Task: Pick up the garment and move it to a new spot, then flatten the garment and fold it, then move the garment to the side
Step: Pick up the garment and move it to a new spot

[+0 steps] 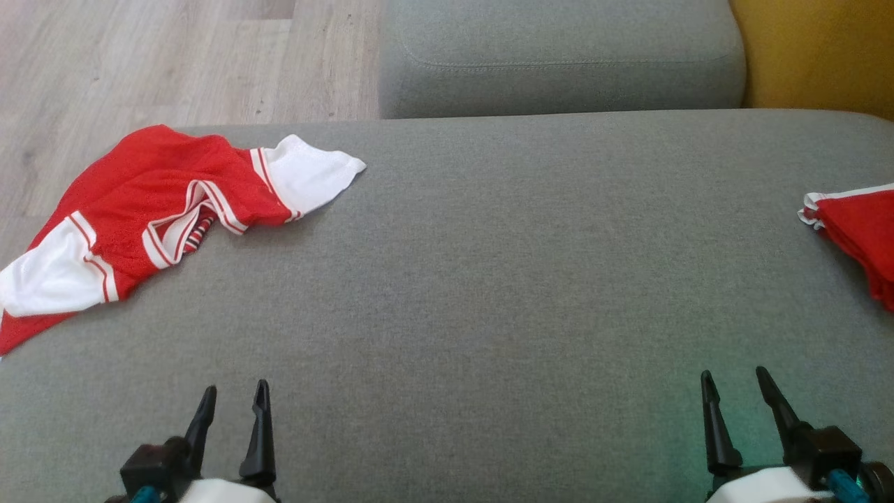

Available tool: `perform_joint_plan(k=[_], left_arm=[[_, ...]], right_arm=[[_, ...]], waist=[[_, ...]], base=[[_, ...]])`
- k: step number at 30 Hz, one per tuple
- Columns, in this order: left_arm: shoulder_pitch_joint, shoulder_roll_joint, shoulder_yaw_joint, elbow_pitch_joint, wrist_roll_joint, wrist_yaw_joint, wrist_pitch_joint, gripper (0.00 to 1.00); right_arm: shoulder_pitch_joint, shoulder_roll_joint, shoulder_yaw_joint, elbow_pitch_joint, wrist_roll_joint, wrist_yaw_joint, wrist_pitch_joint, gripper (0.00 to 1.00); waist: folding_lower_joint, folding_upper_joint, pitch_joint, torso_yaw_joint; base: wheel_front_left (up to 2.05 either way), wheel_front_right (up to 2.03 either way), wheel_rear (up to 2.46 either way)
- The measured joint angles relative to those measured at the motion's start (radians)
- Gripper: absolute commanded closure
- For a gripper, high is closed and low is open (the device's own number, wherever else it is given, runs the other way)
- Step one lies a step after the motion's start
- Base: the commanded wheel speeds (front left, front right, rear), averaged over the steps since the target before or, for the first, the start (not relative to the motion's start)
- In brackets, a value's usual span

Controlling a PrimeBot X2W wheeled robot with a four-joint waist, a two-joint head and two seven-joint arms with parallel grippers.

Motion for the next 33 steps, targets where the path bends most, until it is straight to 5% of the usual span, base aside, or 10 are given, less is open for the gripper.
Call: perform_joint_plan(k=[9,25,33], left_arm=[[-0.023,0.000,-0.014,-0.008,0.000,-0.007,0.000,0.00],[0.043,0.002,-0.005,-0.042,-0.010,0.011,0.000,0.00],[-0.050,0.001,0.005,-0.107,-0.051,0.002,0.000,0.00]], right_arm=[[0.001,0.000,0.011,-0.017,0.006,0.000,0.000,0.00],[0.001,0.000,0.130,-0.014,0.027,0.000,0.000,0.00],[-0.034,0.000,0.121,-0.021,-0.036,0.000,0.000,0.00]], waist=[[0.0000,0.0000,0.002,0.058],[0.0000,0.0000,-0.011,0.380],[0.0001,0.0000,0.059,0.392]], base=[[0.00,0.00,0.00],[0.00,0.00,0.00],[0.00,0.00,0.00]])
